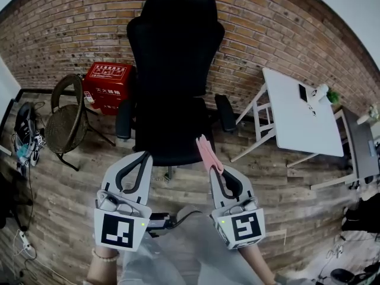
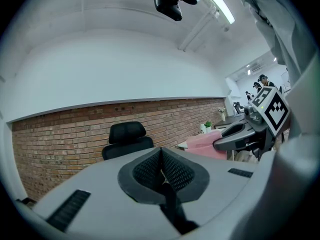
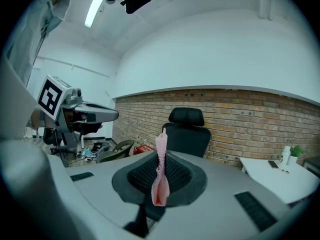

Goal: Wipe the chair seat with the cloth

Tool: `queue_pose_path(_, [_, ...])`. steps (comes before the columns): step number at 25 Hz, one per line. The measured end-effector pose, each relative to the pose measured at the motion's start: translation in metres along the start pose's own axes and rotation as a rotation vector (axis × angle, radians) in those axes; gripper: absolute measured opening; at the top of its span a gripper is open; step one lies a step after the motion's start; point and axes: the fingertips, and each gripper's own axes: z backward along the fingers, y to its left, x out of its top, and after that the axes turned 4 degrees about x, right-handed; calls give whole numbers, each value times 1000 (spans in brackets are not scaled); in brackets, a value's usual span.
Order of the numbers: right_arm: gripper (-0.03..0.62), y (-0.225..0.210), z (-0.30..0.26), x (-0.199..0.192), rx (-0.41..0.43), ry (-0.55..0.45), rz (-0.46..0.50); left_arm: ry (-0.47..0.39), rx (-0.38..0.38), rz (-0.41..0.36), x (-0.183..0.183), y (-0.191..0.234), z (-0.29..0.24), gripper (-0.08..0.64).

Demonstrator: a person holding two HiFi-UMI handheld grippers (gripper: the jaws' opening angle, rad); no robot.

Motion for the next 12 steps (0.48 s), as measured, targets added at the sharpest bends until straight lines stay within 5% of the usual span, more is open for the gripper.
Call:
queue_pose_path(4, [55,-9,-1,-5,-14,13,-4,14,23,62,-7,4,-5,18])
queue_pose_path(12, [55,-48,-38,-12,9,12,-11,26,29,-16,-14,9,-50,18])
